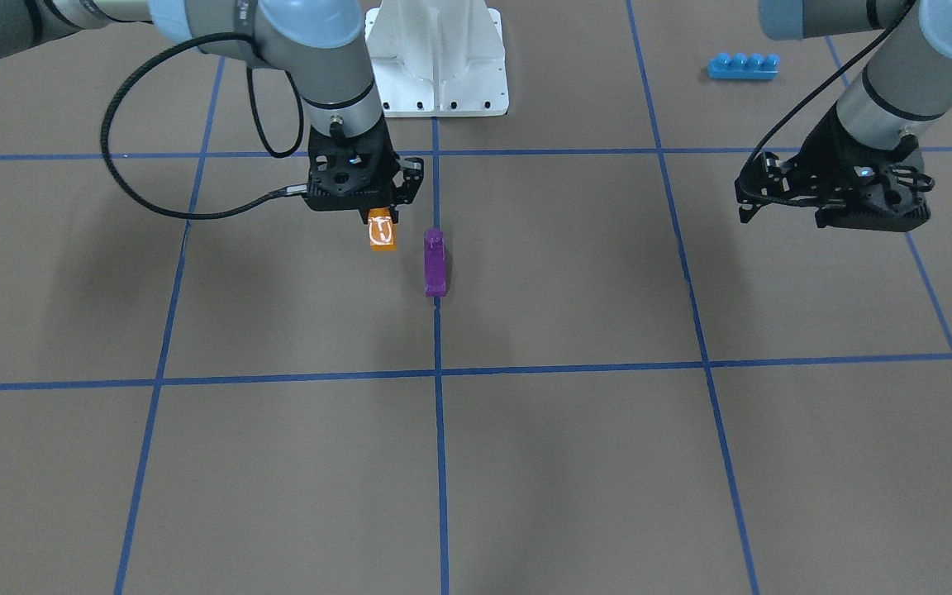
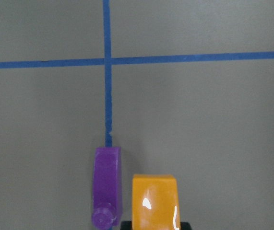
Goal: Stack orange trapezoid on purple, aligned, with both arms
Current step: 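Lift the orange block with the right gripper and carry it over the purple block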
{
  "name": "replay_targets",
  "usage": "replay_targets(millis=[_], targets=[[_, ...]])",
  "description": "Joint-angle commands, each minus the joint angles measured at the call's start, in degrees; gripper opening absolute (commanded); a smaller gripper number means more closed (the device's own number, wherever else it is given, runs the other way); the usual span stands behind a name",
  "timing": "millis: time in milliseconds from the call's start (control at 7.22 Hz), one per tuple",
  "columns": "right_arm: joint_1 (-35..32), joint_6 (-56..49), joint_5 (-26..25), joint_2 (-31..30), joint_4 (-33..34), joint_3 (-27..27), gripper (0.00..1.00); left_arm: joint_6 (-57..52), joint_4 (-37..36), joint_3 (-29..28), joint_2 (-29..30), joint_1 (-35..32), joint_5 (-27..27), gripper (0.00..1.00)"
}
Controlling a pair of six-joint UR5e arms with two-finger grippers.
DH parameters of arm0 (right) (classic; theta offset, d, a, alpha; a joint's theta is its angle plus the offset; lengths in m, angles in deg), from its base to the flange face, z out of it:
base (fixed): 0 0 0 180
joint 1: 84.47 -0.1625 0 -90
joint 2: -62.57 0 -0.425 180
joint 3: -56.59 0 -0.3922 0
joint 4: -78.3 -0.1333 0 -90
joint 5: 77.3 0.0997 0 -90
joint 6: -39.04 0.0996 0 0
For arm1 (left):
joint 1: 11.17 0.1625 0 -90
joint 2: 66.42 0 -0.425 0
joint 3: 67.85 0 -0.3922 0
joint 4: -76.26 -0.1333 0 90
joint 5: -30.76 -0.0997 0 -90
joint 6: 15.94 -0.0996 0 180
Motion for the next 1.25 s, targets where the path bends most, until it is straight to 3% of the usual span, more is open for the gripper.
replay_targets(millis=[0,138,1108], targets=[[2.84,1.67,-1.54,7.21,0.56,8.93,0.0,0.05,0.0,-0.02,-0.02,0.0,0.0,1.0],[3.02,1.67,-1.63,8.2,0.48,11.23,0.0,0.05,0.0,0.07,0.07,0.0,0.09,1.0],[4.25,0.79,-1.63,6.45,-0.14,11.43,0.0,-0.12,0.18,-0.02,0.07,0.09,0.0,1.0]])
